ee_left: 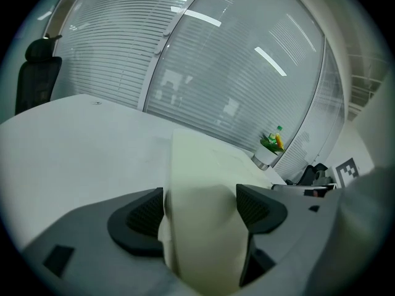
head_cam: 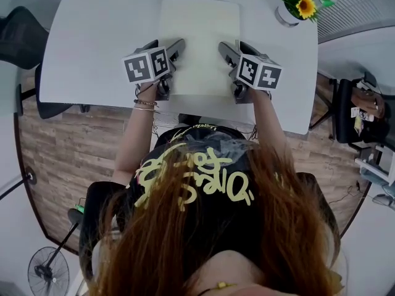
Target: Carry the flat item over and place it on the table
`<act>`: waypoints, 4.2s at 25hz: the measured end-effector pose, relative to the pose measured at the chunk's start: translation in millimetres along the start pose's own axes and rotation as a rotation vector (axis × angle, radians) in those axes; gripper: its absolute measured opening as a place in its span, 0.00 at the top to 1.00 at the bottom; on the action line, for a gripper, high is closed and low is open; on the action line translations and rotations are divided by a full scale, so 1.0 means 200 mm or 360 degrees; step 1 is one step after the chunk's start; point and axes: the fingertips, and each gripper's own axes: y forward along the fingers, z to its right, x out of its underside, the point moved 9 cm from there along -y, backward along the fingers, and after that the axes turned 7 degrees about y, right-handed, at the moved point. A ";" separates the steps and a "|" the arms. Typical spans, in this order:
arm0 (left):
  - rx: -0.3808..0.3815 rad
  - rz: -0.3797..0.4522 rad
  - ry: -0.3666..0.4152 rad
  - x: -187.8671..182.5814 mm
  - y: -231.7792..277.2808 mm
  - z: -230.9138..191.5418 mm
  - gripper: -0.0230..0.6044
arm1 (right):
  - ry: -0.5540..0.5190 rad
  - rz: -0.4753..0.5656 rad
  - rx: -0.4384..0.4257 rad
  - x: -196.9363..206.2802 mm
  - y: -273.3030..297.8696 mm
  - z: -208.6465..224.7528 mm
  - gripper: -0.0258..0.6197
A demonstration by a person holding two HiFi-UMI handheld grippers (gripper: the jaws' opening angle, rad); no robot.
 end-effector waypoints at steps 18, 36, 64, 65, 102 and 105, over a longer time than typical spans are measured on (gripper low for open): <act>-0.0097 0.0237 0.0121 -0.02 -0.12 0.05 0.39 | -0.0091 0.0231 -0.0210 -0.03 -0.13 -0.13 0.49; 0.0039 0.0606 0.0362 -0.26 -0.37 0.25 0.40 | -0.0373 0.0556 -0.0440 -0.26 -0.39 -0.38 0.49; 0.0136 0.0851 0.0500 -0.39 -0.58 0.41 0.44 | -0.0439 0.0811 -0.0607 -0.40 -0.62 -0.49 0.51; 0.0138 0.0858 0.0497 -0.39 -0.59 0.41 0.45 | -0.0435 0.0818 -0.0607 -0.40 -0.62 -0.49 0.55; 0.0126 0.1040 0.0526 -0.43 -0.73 0.46 0.97 | -0.0414 0.0872 -0.0629 -0.41 -0.64 -0.50 0.95; 0.0130 0.1035 0.0533 -0.43 -0.73 0.47 0.97 | -0.0401 0.0877 -0.0633 -0.41 -0.65 -0.49 0.95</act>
